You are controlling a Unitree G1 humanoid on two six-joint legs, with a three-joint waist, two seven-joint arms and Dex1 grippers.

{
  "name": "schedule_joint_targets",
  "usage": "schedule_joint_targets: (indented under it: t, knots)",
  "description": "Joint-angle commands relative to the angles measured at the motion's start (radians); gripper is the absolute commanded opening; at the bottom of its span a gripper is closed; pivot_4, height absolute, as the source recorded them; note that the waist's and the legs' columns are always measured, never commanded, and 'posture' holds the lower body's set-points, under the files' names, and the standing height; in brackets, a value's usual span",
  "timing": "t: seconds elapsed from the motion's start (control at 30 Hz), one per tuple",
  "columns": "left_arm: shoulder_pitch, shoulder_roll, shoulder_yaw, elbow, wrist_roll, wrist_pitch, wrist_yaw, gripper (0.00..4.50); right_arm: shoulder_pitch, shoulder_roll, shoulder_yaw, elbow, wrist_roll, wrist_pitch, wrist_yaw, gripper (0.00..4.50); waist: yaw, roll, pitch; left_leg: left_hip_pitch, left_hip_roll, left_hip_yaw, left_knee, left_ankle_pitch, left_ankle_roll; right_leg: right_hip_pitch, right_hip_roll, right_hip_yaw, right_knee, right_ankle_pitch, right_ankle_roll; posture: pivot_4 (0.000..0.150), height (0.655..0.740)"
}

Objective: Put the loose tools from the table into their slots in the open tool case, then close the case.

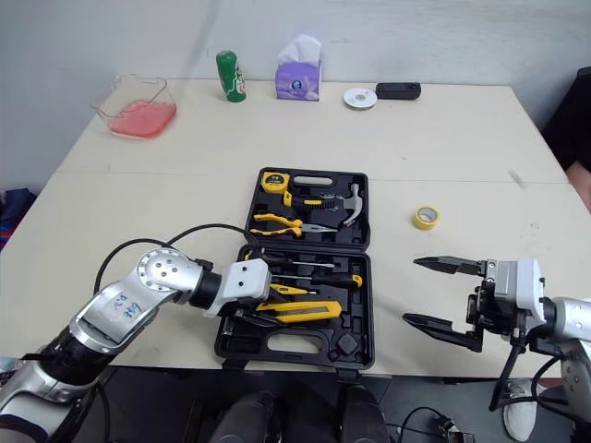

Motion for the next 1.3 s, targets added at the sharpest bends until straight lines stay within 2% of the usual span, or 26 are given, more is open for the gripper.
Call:
schedule_joint_targets:
  t: [0.03,0.2,0.23,0.27,0.4,0.63,0.77,0.87,1.1,1.13,1.3]
  knots:
    - [-0.008,0.012,-0.052,0.004,0.058,-0.032,-0.023,1.25,-0.011,-0.016,-0.011,-0.014,0.009,-0.001,0.005,4.50,0.000,0.000,0.000,0.000,0.000,0.000,0.000,0.000,0.000,0.000,0.000,0.000,0.000,0.000,0.000,0.150,0.7400]
    - [-0.018,0.010,-0.048,0.026,0.066,-0.066,-0.038,1.25,-0.014,-0.014,-0.012,0.000,0.001,-0.005,0.011,4.50,0.001,0.000,0.000,0.000,0.000,0.000,0.000,0.000,0.000,0.000,0.001,0.000,0.000,0.000,0.000,0.150,0.7400]
    - [-0.019,0.006,-0.038,0.026,0.059,-0.076,-0.040,2.26,-0.012,-0.012,-0.013,0.002,-0.001,-0.008,0.012,4.50,0.001,0.000,0.000,0.000,0.000,0.000,0.000,0.000,0.000,0.000,0.001,0.000,0.000,0.000,0.000,0.150,0.7400]
    - [-0.019,0.003,-0.032,0.027,0.055,-0.085,-0.041,2.53,-0.011,-0.011,-0.013,0.003,-0.002,-0.010,0.012,4.50,0.001,0.000,0.000,0.000,0.000,0.000,0.000,0.000,0.000,0.000,0.001,0.000,0.000,0.000,0.000,0.150,0.7400]
    - [-0.043,0.010,-0.007,0.040,0.054,-0.137,-0.076,4.27,-0.012,-0.009,-0.018,0.014,-0.008,-0.018,0.012,4.50,-0.001,0.000,0.000,0.000,0.000,0.000,0.000,0.000,0.000,0.000,0.002,0.000,0.000,0.000,0.000,0.150,0.7400]
    - [-0.055,-0.011,0.070,0.042,-0.029,-0.188,-0.141,4.27,-0.016,-0.002,-0.018,0.056,-0.019,-0.049,0.026,4.50,0.000,0.000,0.000,-0.001,0.000,0.000,0.000,0.000,0.000,0.000,0.003,0.000,0.000,0.000,0.000,0.150,0.7400]
    - [-0.031,-0.066,0.154,0.093,-0.086,-0.334,-0.160,4.27,-0.010,-0.002,-0.022,0.059,-0.020,-0.053,0.026,4.50,0.000,0.000,0.000,-0.001,0.000,0.000,0.001,0.000,0.000,0.000,0.002,0.000,0.000,0.000,0.000,0.150,0.7400]
    - [-0.019,-0.117,0.191,0.118,-0.119,-0.398,-0.159,3.49,-0.007,-0.004,-0.022,0.061,-0.023,-0.056,0.023,4.50,0.000,0.000,0.000,-0.001,0.000,0.000,0.001,0.000,0.000,0.000,0.002,-0.001,0.001,0.000,0.000,0.150,0.7400]
    - [0.034,-0.184,0.147,0.165,-0.070,-0.490,-0.151,0.28,0.007,0.001,-0.027,0.072,-0.024,-0.069,0.024,4.50,0.001,0.000,0.000,-0.001,0.000,0.000,0.002,0.000,0.001,0.000,0.002,-0.001,0.001,0.000,0.000,0.150,0.7400]
    - [0.040,-0.188,0.143,0.173,-0.066,-0.498,-0.150,0.05,0.010,0.002,-0.028,0.074,-0.024,-0.072,0.024,4.50,0.000,0.000,0.000,-0.001,0.000,0.000,0.002,0.000,0.001,0.000,0.002,-0.001,0.001,0.000,0.000,0.150,0.7400]
    - [0.081,-0.187,0.123,0.197,-0.032,-0.516,-0.140,0.05,0.021,0.009,-0.035,0.106,-0.029,-0.098,0.030,4.50,0.000,0.000,0.000,-0.001,0.000,0.000,0.002,0.000,0.001,0.000,0.003,-0.001,0.001,0.000,0.000,0.150,0.7400]
